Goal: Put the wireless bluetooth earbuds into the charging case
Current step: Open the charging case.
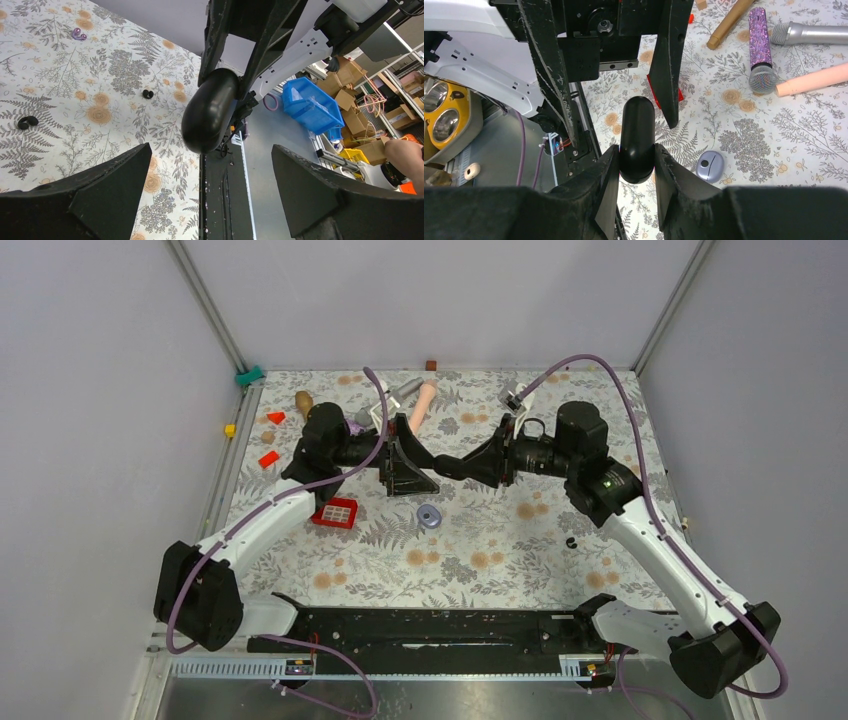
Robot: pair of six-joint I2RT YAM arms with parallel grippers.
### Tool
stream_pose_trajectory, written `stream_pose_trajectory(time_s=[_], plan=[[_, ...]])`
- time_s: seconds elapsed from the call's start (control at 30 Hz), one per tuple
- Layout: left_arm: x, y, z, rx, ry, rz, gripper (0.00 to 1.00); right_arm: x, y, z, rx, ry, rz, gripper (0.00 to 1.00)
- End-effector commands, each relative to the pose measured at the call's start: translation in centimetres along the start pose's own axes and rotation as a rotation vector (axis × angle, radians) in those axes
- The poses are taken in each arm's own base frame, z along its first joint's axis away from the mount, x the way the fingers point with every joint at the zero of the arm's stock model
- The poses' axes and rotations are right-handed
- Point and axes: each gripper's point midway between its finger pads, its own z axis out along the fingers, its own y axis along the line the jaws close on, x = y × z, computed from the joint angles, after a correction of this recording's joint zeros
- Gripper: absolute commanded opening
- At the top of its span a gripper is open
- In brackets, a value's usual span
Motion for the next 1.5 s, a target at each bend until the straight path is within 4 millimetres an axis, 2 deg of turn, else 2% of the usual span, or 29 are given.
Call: stream_pose_trajectory(time_s=[0.0, 0.23, 0.37, 0.53, 0.77, 0.93, 1.07, 1.2, 1.47], plan=[[-2.0, -2.0, 0.5, 0.068, -0.012, 0.098, 0.90, -1.4, 0.5, 0.4, -0.041, -0.067, -0.020, 0.27], [-1.5, -2.3, 0.9, 0.086, 0.002, 0.087, 0.73, -1.1, -0.1, 1.3, -0.052, -0.103, 0.013, 0.27], [-1.3, -2.2, 1.0, 0.085, 0.004, 0.085, 0.58, -0.9, -0.3, 1.5, -0.056, -0.113, 0.028, 0.27], [-1.4, -2.2, 1.1, 0.083, 0.002, 0.083, 0.46, -0.6, -0.4, 1.7, -0.066, -0.107, 0.035, 0.28], [-1.6, -2.2, 1.2, 0.081, 0.002, 0.077, 0.38, -0.1, 0.5, 1.6, -0.117, -0.104, 0.018, 0.28], [-1.6, -2.3, 1.1, 0.084, 0.003, 0.069, 0.44, 0.3, 0.0, 1.6, -0.096, -0.105, -0.002, 0.28], [-1.7, -2.3, 1.1, 0.085, 0.002, 0.063, 0.43, 0.4, -0.6, 1.7, -0.068, -0.106, -0.015, 0.29], [-1.8, -2.3, 1.2, 0.083, -0.001, 0.062, 0.34, 0.6, -0.5, 1.7, -0.082, -0.103, -0.021, 0.29], [-1.9, -2.0, 1.2, 0.074, -0.002, 0.055, 0.23, 0.9, 0.2, 1.6, -0.125, -0.095, -0.031, 0.31]])
